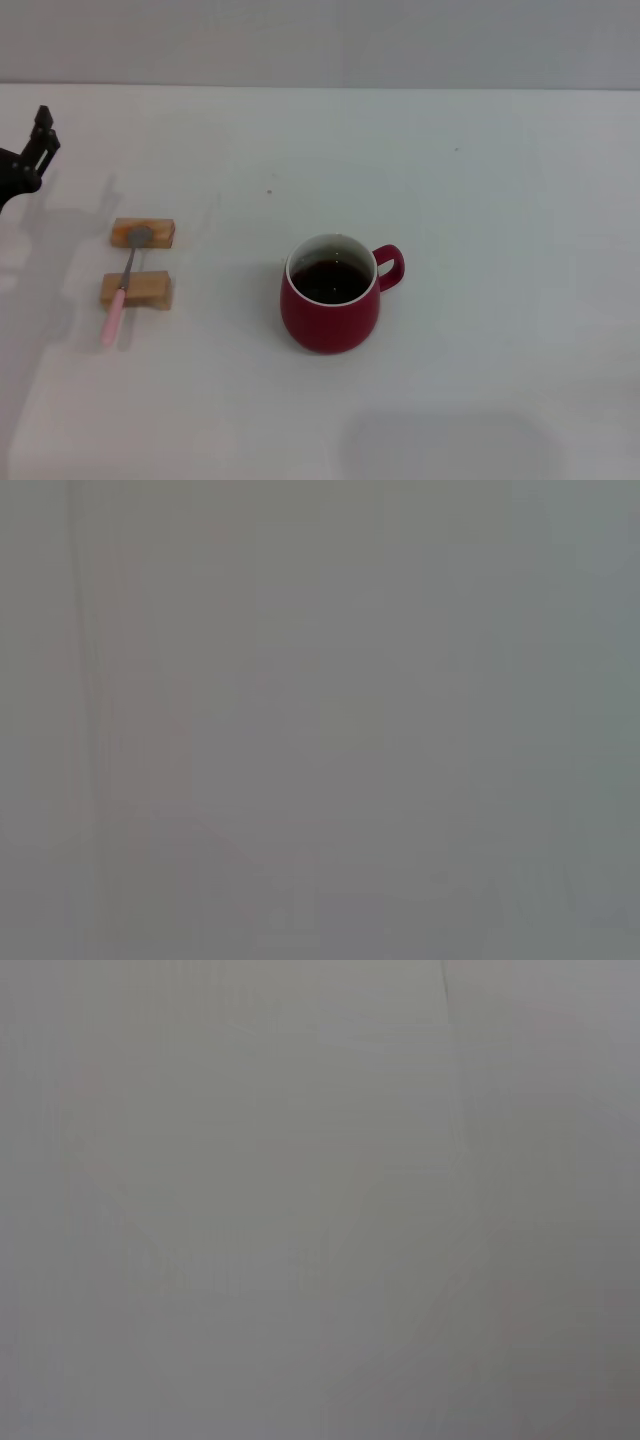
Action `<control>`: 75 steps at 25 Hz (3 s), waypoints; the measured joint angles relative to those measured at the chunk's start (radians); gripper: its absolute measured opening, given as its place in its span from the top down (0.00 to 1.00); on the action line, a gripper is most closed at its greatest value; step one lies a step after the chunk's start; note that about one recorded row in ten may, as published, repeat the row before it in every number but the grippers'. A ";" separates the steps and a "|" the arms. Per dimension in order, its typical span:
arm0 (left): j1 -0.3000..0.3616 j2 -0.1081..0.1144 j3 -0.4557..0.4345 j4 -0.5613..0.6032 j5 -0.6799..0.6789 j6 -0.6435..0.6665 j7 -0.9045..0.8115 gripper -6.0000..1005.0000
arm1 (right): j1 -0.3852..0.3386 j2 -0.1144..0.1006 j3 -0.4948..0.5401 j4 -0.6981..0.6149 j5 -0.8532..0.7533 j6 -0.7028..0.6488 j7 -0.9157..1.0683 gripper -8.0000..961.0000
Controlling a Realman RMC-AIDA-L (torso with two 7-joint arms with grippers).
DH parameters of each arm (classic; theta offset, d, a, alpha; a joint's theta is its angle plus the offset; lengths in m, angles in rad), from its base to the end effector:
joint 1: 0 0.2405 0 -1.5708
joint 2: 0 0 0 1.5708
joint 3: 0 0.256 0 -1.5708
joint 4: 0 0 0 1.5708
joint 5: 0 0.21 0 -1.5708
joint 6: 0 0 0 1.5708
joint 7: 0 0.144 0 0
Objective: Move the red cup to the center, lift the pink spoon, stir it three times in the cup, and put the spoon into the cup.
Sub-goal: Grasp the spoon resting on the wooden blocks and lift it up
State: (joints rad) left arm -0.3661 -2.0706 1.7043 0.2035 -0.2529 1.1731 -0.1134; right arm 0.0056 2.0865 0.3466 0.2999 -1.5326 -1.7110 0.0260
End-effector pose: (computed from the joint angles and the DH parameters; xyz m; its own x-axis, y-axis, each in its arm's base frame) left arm -0.3405 0.3259 0.0134 0.7737 -0.1059 0.6246 0.6178 -0.0922 -0.7809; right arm 0.3813 0.1534 0.0245 0.6948 0.2422 -0.6772 -0.7135 0.3502 -0.6069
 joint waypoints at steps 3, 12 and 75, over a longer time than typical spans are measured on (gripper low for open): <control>-0.005 -0.001 -0.010 -0.005 -0.001 -0.007 0.001 0.24 | 0.003 0.000 0.000 0.001 0.000 -0.002 -0.001 0.79; 0.078 -0.003 0.072 0.021 0.010 0.017 -0.006 0.24 | 0.007 0.001 0.004 0.033 0.002 -0.005 -0.129 0.36; 0.330 -0.003 0.505 0.045 0.001 0.110 -0.043 0.29 | 0.029 -0.002 -0.046 0.004 0.016 0.024 -0.123 0.27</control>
State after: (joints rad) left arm -0.0359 -2.0739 2.2088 0.2480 -0.2515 1.2831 -0.1563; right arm 0.0344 2.0846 0.3006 0.3038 -1.5161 -1.6874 -0.0966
